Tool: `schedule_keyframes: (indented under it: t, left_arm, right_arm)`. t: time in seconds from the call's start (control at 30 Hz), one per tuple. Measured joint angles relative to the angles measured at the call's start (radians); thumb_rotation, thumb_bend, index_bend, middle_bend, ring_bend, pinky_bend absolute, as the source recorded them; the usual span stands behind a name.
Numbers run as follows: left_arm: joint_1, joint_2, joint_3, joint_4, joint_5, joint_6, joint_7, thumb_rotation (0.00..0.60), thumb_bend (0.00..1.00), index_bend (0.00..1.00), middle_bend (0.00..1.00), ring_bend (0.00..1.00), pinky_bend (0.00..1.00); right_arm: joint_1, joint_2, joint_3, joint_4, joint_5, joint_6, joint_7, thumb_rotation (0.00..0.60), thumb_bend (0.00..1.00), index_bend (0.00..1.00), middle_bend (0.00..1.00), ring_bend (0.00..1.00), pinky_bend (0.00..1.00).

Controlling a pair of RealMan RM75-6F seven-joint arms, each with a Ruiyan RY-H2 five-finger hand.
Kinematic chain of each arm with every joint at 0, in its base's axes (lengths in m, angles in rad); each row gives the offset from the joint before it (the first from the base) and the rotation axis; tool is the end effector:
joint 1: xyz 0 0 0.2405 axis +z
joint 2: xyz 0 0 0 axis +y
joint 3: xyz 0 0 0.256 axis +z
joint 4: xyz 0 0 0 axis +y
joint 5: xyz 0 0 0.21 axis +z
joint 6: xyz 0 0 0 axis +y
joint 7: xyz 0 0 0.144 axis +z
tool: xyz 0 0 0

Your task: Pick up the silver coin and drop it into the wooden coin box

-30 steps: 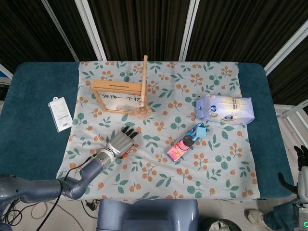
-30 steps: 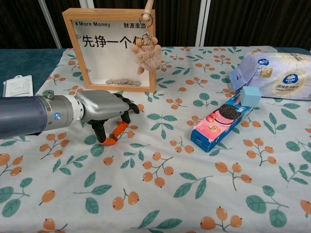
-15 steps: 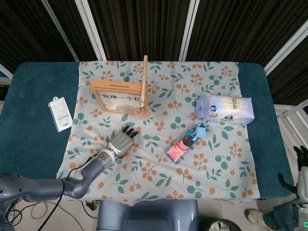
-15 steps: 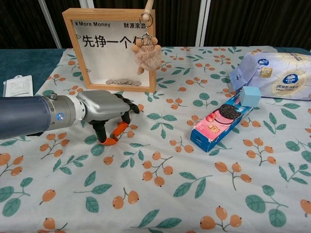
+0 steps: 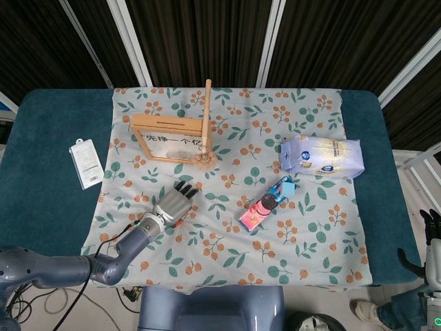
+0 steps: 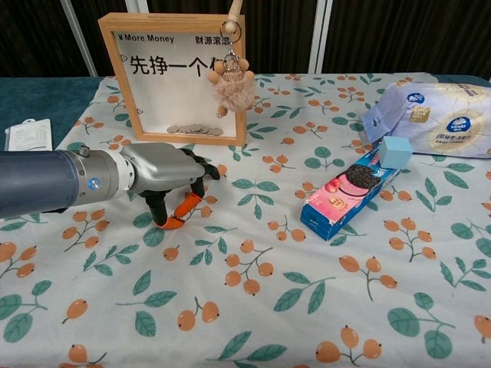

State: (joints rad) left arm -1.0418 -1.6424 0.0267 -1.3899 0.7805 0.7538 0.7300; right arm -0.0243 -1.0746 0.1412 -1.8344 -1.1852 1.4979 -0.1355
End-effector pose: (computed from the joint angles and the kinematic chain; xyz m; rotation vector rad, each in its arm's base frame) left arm -0.1283 0.3411 -0.0850 -2.2774 -0.6395 -0.4321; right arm -0.3224 -0.1559 0.1787 1.0242 -1.0714 0.7448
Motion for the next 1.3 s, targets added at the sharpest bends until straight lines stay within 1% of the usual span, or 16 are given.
schedule_keyframes:
  t: [0.37,0.53,0.77,1.1,1.2,1.3]
  left_arm:
    - [-0.005,0.017,-0.003,-0.021,0.006,0.001,-0.021,0.6,0.67,0.67,0.25,0.0,0.0]
    - [-0.006,0.027,-0.004,-0.034,0.011,0.003,-0.032,0.6,0.67,0.67,0.25,0.0,0.0]
    - [-0.001,0.066,-0.014,-0.094,0.047,0.012,-0.068,0.6,0.67,0.67,0.25,0.0,0.0]
    - [0.002,0.181,-0.041,-0.219,0.064,0.001,-0.146,0.6,0.67,0.67,0.25,0.0,0.0]
    - [0.002,0.234,-0.051,-0.268,0.07,-0.013,-0.177,0.6,0.67,0.67,0.25,0.0,0.0]
    - [0.001,0.307,-0.062,-0.33,0.08,-0.021,-0.203,0.6,0.67,0.67,0.25,0.0,0.0]
  right_arm:
    - [0.001,0.002,0.001,-0.002,0.005,-0.004,0.003,0.6,0.37,0.1,0.05,0.0,0.0]
    - [0.001,0.002,0.001,-0.002,0.006,-0.003,0.003,0.6,0.37,0.1,0.05,0.0,0.0]
    - [0.002,0.002,0.0,-0.002,0.005,-0.004,0.002,0.6,0.37,0.1,0.05,0.0,0.0]
    - [0.002,0.001,0.0,-0.002,0.006,-0.003,0.0,0.6,0.37,0.1,0.05,0.0,0.0]
    - [0.002,0.0,0.0,0.0,0.005,-0.002,-0.001,0.6,0.37,0.1,0.05,0.0,0.0]
    - [0.002,0.001,0.0,0.0,0.006,-0.001,-0.001,0.6,0.37,0.1,0.05,0.0,0.0]
